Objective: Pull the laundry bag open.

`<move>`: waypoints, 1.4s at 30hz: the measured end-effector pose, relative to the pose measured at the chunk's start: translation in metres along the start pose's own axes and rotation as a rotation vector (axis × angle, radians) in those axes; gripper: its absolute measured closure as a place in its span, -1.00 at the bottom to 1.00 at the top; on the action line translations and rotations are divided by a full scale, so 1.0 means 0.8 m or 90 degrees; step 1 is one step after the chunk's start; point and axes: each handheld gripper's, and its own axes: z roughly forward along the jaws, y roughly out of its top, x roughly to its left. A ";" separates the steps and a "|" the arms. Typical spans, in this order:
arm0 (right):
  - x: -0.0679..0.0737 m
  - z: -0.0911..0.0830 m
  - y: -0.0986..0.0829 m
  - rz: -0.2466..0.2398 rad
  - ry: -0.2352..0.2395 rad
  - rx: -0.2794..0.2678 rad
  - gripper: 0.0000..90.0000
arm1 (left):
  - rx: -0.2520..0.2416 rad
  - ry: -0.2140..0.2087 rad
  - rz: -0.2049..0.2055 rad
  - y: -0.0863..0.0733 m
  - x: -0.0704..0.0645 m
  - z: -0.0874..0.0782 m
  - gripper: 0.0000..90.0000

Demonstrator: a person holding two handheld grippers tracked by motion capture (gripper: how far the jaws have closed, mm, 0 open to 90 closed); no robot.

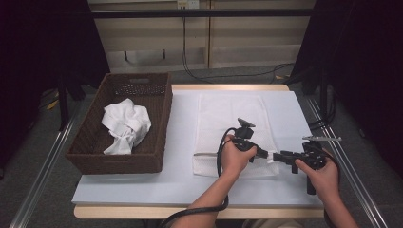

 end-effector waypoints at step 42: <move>0.008 -0.003 0.007 0.091 0.052 0.055 0.94 | 0.005 0.018 0.024 -0.004 -0.006 -0.013 0.93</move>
